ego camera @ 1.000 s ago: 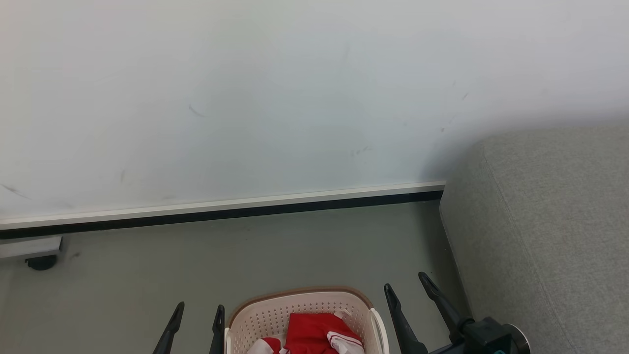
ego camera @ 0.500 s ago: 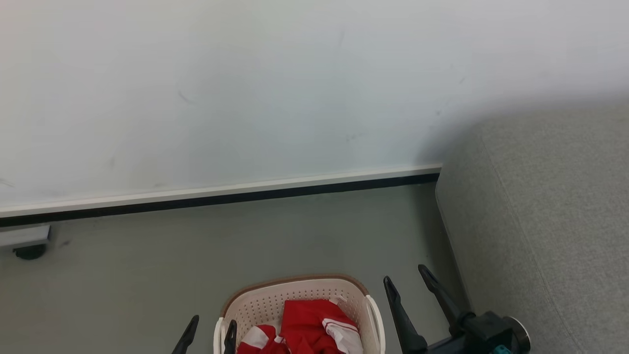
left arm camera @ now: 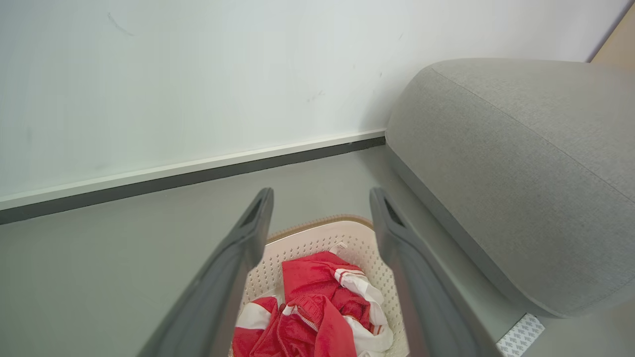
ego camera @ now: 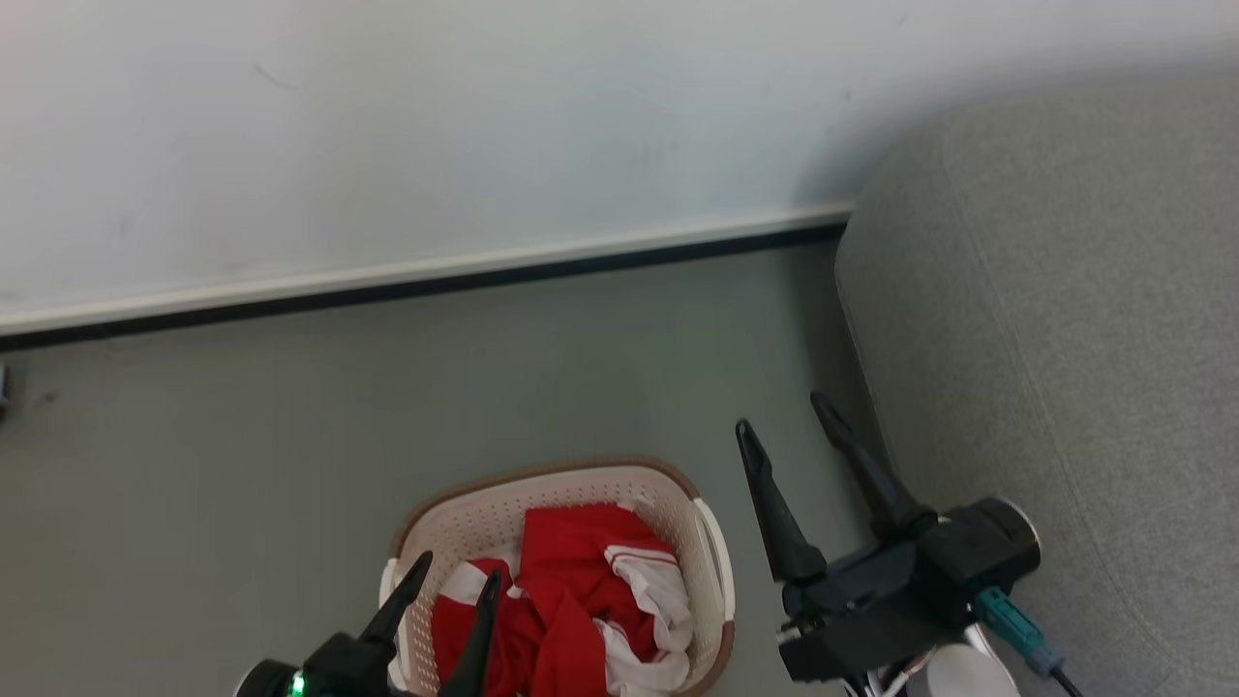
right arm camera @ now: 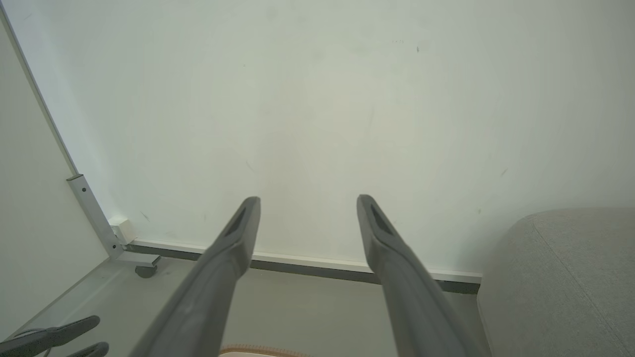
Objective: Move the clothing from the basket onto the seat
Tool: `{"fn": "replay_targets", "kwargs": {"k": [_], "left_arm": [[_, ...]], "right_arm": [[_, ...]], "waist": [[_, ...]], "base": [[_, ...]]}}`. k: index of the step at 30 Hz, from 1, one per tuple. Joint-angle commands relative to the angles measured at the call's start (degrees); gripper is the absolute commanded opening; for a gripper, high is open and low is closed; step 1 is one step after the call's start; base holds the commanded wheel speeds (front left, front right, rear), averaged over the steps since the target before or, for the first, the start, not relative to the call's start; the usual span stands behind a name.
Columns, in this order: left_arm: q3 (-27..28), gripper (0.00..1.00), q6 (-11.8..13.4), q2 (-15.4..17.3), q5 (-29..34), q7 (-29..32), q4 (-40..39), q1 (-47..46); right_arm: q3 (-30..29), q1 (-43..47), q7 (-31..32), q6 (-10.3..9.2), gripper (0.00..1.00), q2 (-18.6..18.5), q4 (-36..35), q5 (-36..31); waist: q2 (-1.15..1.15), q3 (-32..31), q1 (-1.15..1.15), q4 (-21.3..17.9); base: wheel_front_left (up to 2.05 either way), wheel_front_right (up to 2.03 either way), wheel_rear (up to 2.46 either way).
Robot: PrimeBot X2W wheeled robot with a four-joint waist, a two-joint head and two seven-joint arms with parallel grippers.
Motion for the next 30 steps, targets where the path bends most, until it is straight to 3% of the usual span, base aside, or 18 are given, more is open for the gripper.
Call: {"fn": "replay_targets", "kwargs": {"k": [1,15,25,30], "left_arm": [[-0.44,1.0,-0.74,0.33,1.04,-0.19,1.7,-2.49],[-8.07,1.0,-2.61,3.51,2.82,-0.19,15.91,-17.42],[-12.32,1.0,-2.63,6.53,4.73,-0.19,31.55,-27.59],[-13.98,1.0,-1.14,7.81,6.96,-0.19,37.35,-31.82]], "right_arm": [[0.09,-2.09,-0.06,0.04,1.0,0.39,-0.73,-0.47],[0.95,-11.95,-0.06,0.04,1.0,2.33,-4.69,-1.85],[1.62,-16.74,-0.06,0.04,1.0,2.84,-7.48,0.93],[2.38,-18.03,-0.06,0.04,1.0,2.86,-8.36,2.87]], "waist": [[-0.01,6.36,-0.01,-2.75],[-0.01,21.61,-0.01,-7.51],[-0.01,29.38,-0.01,-10.79],[-0.01,32.28,-0.01,-12.08]], "base": [[0.0,0.0,0.0],[0.0,0.0,0.0],[0.0,0.0,0.0],[0.0,0.0,0.0]]}}
